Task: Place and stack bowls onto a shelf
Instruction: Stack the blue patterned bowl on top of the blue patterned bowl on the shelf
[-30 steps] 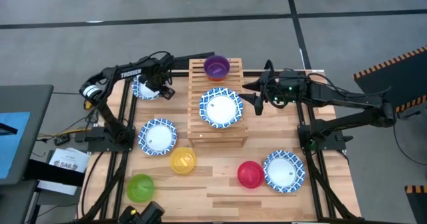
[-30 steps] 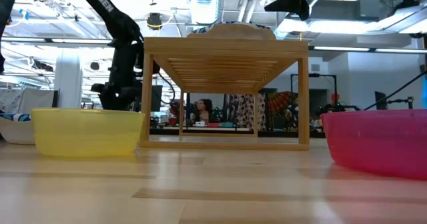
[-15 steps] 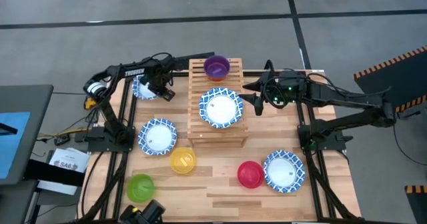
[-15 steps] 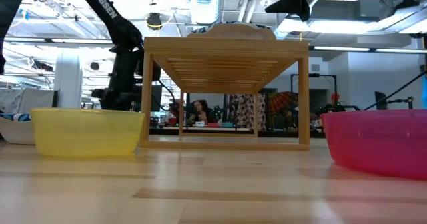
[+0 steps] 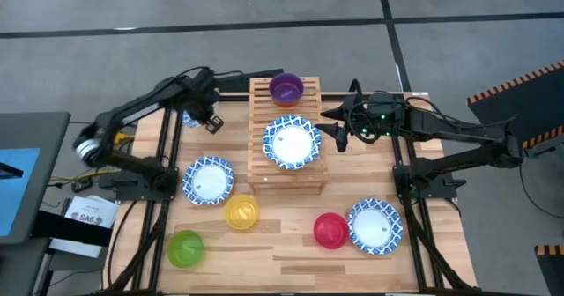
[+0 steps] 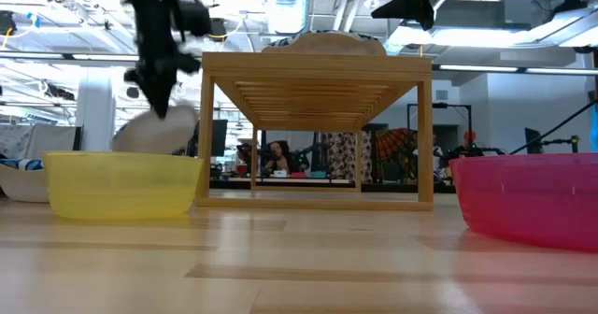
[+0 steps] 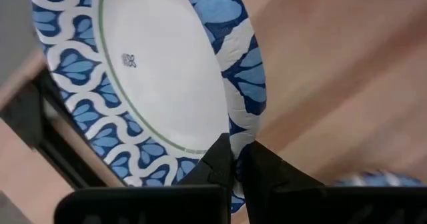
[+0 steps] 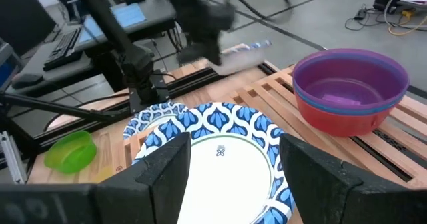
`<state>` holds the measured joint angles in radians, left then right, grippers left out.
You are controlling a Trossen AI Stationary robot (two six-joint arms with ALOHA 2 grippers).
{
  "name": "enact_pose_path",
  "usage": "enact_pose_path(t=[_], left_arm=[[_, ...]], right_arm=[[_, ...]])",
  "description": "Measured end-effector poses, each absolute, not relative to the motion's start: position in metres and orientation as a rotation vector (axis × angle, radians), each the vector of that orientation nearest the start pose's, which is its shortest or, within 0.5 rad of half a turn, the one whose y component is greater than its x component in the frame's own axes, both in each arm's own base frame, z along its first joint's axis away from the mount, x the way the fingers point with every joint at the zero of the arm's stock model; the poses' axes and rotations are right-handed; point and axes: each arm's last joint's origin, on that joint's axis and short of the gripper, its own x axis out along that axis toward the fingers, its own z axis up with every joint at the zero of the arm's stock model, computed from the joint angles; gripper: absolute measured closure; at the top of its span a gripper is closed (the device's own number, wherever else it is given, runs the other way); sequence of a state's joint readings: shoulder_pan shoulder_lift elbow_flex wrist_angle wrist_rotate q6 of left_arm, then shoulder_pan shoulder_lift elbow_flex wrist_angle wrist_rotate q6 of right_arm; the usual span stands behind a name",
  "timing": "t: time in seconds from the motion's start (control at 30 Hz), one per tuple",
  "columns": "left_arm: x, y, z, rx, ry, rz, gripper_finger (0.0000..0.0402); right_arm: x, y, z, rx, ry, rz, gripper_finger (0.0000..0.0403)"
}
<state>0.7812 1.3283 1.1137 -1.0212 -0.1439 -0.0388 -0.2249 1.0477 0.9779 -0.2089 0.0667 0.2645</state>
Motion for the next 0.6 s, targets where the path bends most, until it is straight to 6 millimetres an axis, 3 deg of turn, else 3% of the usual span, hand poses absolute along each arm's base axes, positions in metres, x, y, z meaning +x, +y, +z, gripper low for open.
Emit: enact_pose_path(t=[0.17,0.3,0.43,0.6], left_arm=[[0.165,0.120,0.318,-0.272,1.033,0.699,0.0401],[0.174,0.080,0.349,-0.140,0.926,0.583,0.0401],[0.193,0.043,0.384,0.013,0.846,0.511,0.0401],[0.232,0.002,0.416,0.292,0.807,0.356,0.0401]], right_arm=[[0.223,-0.054,0.349,0.309,0.225,-0.365,0.0148],[0.223,-0.054,0.349,0.310,0.220,-0.369,0.0148],[0.223,-0.054,0.349,0.319,0.218,-0.370,0.0148],[0.223,-0.056,0.349,0.324,0.212,-0.401,0.0147]])
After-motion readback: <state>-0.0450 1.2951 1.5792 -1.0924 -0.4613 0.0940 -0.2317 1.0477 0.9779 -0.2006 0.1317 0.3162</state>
